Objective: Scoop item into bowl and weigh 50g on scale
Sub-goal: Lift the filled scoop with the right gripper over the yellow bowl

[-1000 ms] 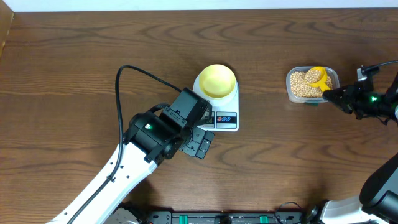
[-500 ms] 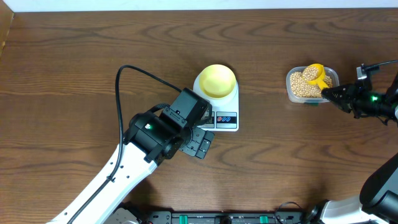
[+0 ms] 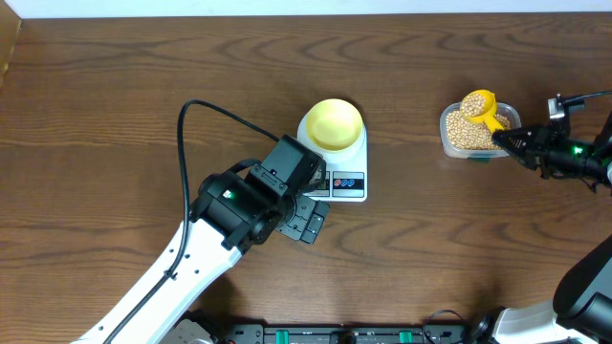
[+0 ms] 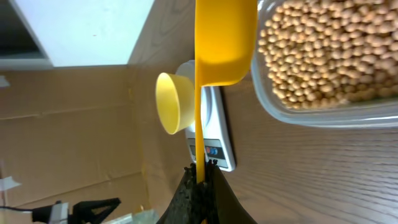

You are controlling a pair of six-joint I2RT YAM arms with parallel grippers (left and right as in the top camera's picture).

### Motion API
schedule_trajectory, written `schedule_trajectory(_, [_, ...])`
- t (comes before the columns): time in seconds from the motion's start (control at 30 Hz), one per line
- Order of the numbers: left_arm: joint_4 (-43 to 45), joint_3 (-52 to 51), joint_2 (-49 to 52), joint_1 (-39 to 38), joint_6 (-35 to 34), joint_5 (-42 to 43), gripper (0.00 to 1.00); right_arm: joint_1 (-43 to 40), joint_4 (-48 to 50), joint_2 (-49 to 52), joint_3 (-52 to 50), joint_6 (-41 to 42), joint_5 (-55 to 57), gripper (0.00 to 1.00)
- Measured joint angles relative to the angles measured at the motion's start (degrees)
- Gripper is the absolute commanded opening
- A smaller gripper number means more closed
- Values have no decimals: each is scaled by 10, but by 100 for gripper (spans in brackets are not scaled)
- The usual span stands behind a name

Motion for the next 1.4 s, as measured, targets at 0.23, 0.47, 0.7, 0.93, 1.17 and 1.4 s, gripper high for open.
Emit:
schedule_trajectory(0.23, [0, 0, 0, 0, 0, 0, 94, 21, 3, -7, 0, 1, -27, 1])
schedule_trajectory(0.47, [0, 0, 0, 0, 0, 0, 94, 70, 22, -35, 1, 11, -56, 1])
schedule_trajectory(0.7, [0, 0, 0, 0, 0, 0, 94, 145, 96, -58, 3, 65, -76, 1])
schedule_trajectory(0.93, [0, 0, 0, 0, 0, 0, 94, 241, 188, -61, 4, 126, -77, 1])
schedule_trajectory(1.17, [0, 0, 0, 0, 0, 0, 94, 313, 238, -61, 4, 169, -52, 1])
schedule_trajectory(1.4, [0, 0, 0, 0, 0, 0, 94, 343, 238, -61, 4, 173, -17, 1])
